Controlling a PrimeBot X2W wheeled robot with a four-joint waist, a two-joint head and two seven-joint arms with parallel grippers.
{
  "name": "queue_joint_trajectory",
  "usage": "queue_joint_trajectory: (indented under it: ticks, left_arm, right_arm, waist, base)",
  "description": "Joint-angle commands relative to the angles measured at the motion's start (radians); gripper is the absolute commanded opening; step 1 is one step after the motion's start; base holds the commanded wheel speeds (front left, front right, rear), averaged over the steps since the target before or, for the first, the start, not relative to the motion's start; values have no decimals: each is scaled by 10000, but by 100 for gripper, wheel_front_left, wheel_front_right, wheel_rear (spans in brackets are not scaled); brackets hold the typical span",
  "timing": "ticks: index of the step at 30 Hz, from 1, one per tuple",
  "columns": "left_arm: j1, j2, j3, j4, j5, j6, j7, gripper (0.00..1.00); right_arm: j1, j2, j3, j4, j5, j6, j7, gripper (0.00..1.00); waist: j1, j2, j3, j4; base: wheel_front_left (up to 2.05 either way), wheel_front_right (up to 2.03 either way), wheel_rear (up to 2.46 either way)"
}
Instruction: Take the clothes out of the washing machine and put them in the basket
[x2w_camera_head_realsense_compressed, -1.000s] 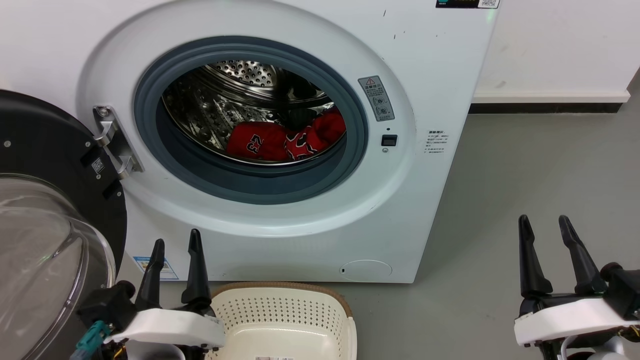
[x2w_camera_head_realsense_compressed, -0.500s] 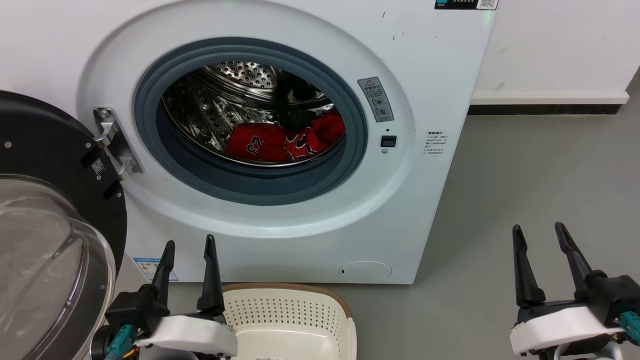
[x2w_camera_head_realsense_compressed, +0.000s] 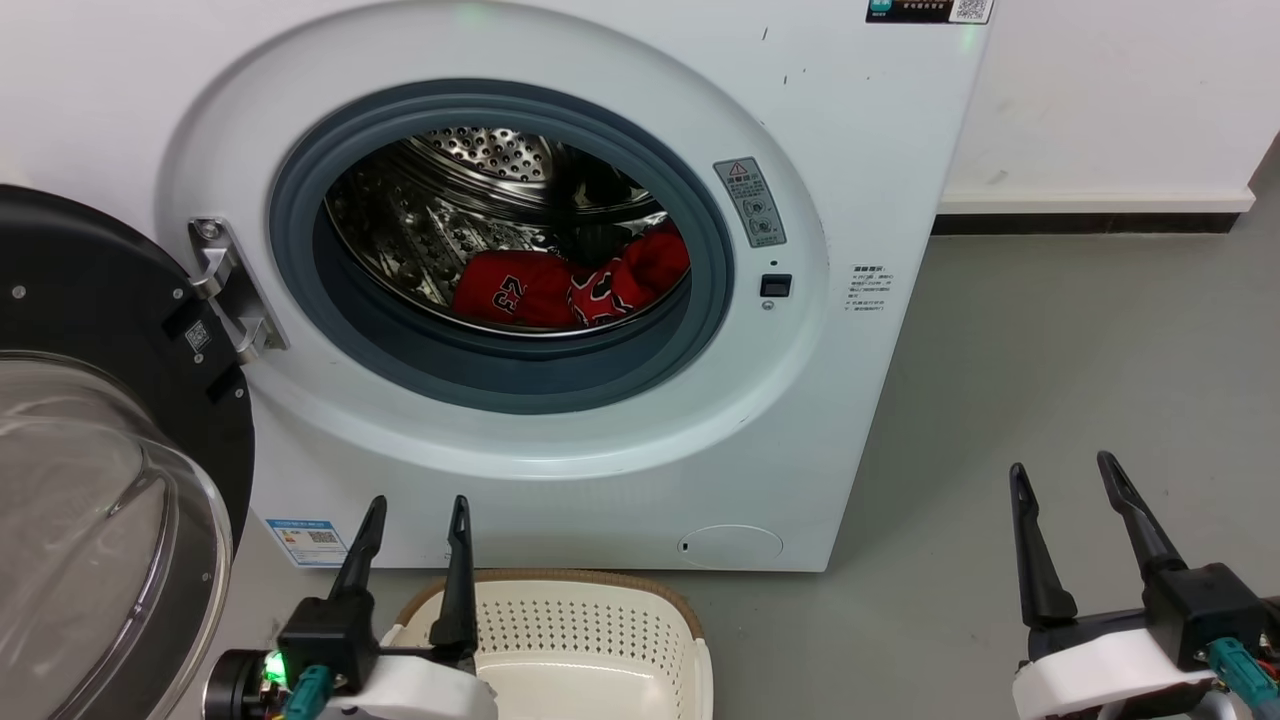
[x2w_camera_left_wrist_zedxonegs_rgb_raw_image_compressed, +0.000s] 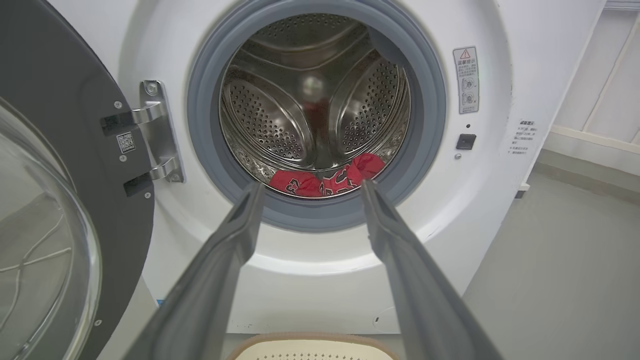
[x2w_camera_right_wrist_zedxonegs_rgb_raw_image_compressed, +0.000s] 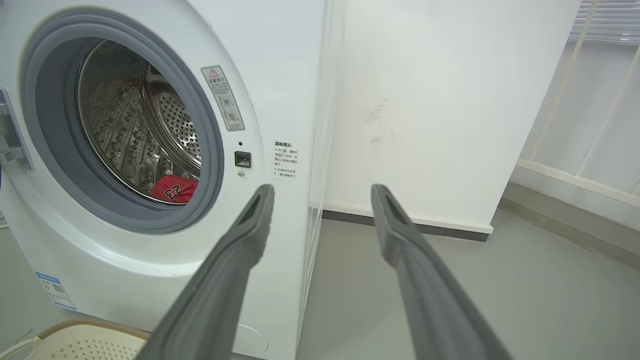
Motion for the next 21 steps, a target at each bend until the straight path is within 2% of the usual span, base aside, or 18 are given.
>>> queue_joint_trajectory:
  ticks: [1, 5, 10, 21]
  left_arm:
    - [-3, 101, -160, -87, 380, -2, -93, 100]
    - [73, 142, -281, -29, 599, 102, -172, 100]
    - [157, 76, -202, 97, 726, 18, -268, 100]
    - [241, 3, -148, 513, 1508, -123, -454, 100]
  right_arm:
    - [5, -54, 25, -127, -212, -3, -99, 100]
    - [66, -55, 59, -102, -261, -3, -178, 100]
    - [136, -55, 48, 166, 128, -3, -267, 100]
    - [219, -58, 21, 986, -3, -3, -458, 100]
  waist:
    - [0, -1, 4, -6]
    - [0, -1, -7, -19]
    - [0, -1, -45, -32]
    - [0, -1, -145, -47]
  base:
    - [0, 0, 0]
    - [0, 0, 0]
    - [0, 0, 0]
    - [0, 0, 0]
